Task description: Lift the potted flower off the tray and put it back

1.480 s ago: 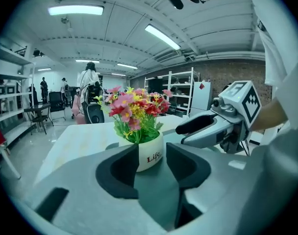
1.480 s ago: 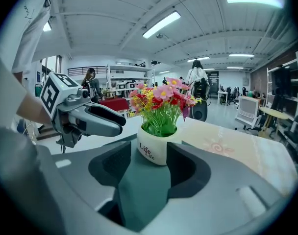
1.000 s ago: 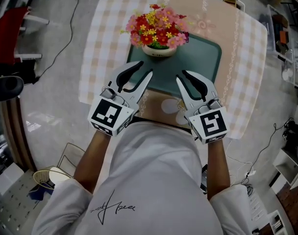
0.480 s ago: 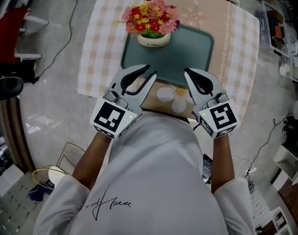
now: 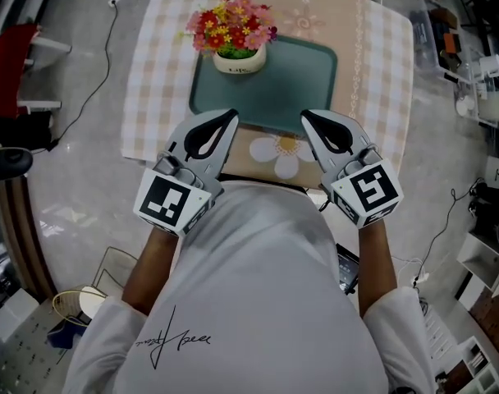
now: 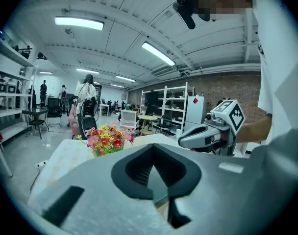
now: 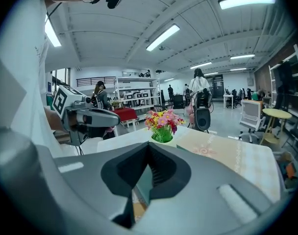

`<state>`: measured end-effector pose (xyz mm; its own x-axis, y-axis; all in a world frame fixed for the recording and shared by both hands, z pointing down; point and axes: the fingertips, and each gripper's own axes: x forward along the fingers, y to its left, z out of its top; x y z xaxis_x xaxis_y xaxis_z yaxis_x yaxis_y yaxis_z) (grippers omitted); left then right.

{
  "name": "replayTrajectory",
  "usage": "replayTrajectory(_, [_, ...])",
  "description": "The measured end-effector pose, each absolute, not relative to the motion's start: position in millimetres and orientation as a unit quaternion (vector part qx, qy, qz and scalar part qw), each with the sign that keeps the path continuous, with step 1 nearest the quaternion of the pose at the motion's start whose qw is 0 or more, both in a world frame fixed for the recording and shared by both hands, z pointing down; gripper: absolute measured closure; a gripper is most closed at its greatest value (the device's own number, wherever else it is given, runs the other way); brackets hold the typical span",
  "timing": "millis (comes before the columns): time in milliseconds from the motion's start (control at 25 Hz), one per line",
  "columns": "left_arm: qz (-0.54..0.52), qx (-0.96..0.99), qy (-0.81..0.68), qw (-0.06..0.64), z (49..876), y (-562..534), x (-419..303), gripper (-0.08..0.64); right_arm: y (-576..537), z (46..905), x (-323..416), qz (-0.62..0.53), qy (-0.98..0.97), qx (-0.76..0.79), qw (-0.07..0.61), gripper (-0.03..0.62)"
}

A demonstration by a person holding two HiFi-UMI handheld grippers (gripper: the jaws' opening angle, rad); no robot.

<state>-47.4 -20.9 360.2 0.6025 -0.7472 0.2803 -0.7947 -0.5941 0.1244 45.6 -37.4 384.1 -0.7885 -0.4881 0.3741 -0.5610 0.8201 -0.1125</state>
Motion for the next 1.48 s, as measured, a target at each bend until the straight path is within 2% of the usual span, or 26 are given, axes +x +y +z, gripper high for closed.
replayTrajectory(640, [0.079,0.893,-0.429,0.109,338.6,-14.4,-47.5,0.560,-20.3,363.2,37.4,0.105,-0.945,0.265,0.158,0.588])
replayTrajectory(1480, [0.080,0.897,-0.420,0.113,346.8,-7.0,-18.0,0.558,-4.5,373.4,64.9,0.120,-0.944,0.265,0.156,0.588])
